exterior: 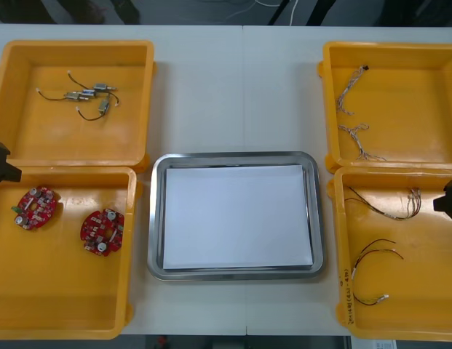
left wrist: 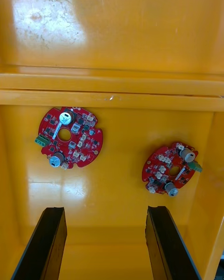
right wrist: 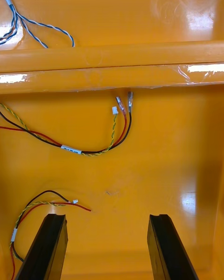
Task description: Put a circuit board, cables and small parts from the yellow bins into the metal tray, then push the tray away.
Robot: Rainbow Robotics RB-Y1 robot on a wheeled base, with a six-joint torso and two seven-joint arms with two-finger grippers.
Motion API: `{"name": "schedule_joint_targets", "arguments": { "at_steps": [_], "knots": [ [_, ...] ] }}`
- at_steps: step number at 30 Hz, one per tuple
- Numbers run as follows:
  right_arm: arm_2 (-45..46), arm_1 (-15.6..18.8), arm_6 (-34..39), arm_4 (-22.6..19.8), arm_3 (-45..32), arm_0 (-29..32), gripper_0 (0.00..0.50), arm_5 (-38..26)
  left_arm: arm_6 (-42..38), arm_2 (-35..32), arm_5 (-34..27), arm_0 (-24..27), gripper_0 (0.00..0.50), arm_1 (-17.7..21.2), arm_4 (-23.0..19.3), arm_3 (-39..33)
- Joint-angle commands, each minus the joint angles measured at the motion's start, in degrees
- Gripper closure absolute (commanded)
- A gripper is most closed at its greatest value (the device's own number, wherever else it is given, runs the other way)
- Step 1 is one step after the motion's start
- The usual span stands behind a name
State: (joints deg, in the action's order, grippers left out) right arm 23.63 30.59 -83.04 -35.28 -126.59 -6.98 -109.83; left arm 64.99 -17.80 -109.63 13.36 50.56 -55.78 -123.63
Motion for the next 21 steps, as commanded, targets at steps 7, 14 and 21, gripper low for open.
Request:
{"name": "schedule_joint_targets", "arguments": {
  "at_steps": [7,14,21],
  "knots": [
    [0.7,-0.4,1.3,-0.5,-0.4,0.8,0.0,-0.2,3.2,-1.4,-0.4,-0.8,0.0,2.1,-0.4,-1.4],
    [0.7,-0.4,1.3,-0.5,-0.4,0.8,0.0,-0.2,3.2,-1.4,-0.4,-0.8,0.0,2.1,-0.4,-1.4],
    [0.7,-0.4,1.3,-0.5,-0.4,0.8,0.0,-0.2,3.2,-1.4,-0.4,-0.8,0.0,2.1,-0.4,-1.4]
  ]
}}
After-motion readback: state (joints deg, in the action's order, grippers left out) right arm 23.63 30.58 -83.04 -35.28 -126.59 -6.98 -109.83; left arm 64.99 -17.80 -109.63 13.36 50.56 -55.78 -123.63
